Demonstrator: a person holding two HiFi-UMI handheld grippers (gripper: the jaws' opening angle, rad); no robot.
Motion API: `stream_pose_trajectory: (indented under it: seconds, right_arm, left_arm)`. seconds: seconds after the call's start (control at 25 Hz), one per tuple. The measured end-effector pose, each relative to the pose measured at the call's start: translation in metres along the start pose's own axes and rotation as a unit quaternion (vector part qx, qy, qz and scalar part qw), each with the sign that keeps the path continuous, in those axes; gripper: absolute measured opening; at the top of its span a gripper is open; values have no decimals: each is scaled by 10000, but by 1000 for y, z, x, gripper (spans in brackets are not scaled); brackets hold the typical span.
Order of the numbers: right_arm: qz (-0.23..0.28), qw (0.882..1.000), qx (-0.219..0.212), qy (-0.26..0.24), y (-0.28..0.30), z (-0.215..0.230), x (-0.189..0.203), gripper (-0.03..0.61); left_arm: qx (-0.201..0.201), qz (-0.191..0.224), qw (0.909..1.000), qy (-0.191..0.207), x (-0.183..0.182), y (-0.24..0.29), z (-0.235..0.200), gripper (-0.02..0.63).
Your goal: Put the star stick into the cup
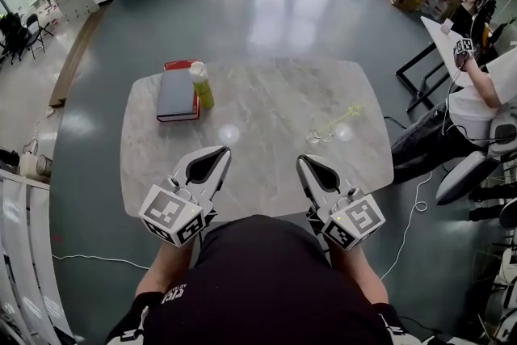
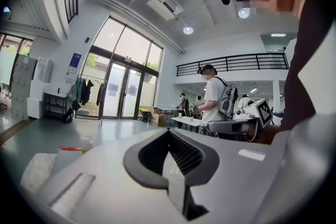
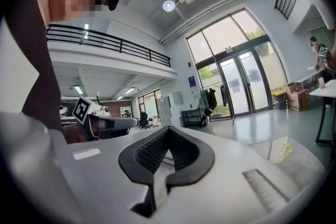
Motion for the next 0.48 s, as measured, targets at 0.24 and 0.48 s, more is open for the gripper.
stream_pose_trajectory:
  seconds: [0.24,0.48]
  right_arm:
    - [-13,10000,21,5,-2,1,1,12]
    - [-43,10000,81,36,-5,3,4,12]
  left_arm:
    - [33,6,10000,-26,1,1,3,0]
    - [73,-6,10000,-25,1,3,3,0]
Point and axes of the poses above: the fingertips, and each gripper's own axes: y forward along the fingers, z to its right, x out of its underside, the point moved 4 cm from there along -y, backward along the fingers, and after that the axes turned 5 degrees about -z, right-handed, at the moved point
